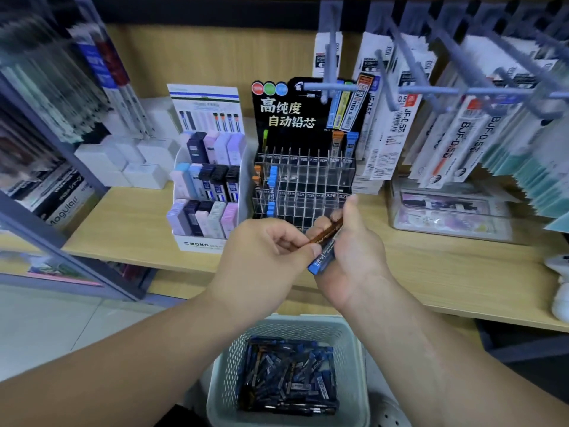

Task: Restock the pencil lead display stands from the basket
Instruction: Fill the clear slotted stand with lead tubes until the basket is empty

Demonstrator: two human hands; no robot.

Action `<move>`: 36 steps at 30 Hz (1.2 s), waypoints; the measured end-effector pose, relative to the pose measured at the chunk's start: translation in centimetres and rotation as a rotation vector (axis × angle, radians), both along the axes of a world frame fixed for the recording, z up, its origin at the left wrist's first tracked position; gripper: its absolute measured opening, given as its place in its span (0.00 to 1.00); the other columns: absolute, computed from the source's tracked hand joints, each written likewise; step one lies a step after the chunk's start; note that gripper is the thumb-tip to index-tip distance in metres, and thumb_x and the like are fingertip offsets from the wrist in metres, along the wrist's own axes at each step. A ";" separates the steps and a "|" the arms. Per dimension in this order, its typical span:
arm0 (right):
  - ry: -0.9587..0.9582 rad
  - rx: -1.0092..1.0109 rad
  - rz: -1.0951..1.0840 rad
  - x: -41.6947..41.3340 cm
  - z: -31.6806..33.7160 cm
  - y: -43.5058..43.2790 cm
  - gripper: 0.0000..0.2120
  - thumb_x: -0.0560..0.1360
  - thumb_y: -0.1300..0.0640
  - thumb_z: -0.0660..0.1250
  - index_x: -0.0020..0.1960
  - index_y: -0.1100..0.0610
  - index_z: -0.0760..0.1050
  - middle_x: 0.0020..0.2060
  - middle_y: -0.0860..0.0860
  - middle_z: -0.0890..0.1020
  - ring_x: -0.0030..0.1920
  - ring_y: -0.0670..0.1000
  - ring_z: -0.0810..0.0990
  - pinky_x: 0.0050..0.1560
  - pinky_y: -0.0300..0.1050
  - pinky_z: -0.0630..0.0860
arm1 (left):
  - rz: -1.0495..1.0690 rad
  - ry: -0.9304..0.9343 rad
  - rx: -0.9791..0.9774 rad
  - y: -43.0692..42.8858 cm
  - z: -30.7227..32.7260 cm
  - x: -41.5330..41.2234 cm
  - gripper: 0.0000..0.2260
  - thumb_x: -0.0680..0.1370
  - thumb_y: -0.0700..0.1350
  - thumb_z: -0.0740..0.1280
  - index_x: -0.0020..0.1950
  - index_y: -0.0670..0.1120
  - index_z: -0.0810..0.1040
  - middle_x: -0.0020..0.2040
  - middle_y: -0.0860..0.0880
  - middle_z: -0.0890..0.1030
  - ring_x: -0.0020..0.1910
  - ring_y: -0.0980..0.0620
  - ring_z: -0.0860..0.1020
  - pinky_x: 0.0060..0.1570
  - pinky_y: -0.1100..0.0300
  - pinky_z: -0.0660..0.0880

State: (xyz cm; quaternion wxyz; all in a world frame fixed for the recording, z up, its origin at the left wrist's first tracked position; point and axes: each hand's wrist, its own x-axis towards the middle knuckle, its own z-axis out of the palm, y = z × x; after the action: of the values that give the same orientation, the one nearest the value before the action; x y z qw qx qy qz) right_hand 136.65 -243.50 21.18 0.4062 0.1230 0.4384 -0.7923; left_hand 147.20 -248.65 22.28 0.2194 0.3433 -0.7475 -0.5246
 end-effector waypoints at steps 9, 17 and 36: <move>0.054 0.206 -0.005 1.0 -0.6 -2.8 0.23 0.82 0.38 0.60 0.40 0.56 0.71 0.23 0.48 0.73 0.22 0.48 0.71 0.29 0.43 0.72 | 0.100 -0.001 0.085 -2.0 -0.5 1.6 0.06 0.77 0.41 0.71 0.40 0.44 0.81 0.33 0.48 0.84 0.34 0.51 0.84 0.38 0.51 0.82; 0.066 0.178 0.124 0.6 -1.8 -3.4 0.19 0.82 0.40 0.61 0.40 0.53 0.68 0.26 0.48 0.69 0.25 0.47 0.66 0.23 0.40 0.64 | 0.212 -0.079 -0.117 -9.8 1.9 2.7 0.04 0.75 0.40 0.75 0.42 0.47 0.83 0.34 0.48 0.85 0.33 0.54 0.83 0.32 0.62 0.79; 0.197 0.229 0.215 -1.6 -2.7 -1.7 0.17 0.80 0.40 0.65 0.44 0.53 0.68 0.28 0.48 0.70 0.27 0.47 0.66 0.25 0.40 0.62 | -0.094 -0.176 -0.917 -15.7 0.4 -2.3 0.04 0.76 0.39 0.71 0.49 0.44 0.85 0.39 0.48 0.83 0.40 0.47 0.79 0.45 0.52 0.78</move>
State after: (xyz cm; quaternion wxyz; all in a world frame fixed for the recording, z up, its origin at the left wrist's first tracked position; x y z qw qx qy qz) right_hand 135.09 -245.23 18.44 0.4270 0.0429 0.5739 -0.6975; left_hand 144.91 -264.33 22.71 0.2602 0.2197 -0.9327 -0.1184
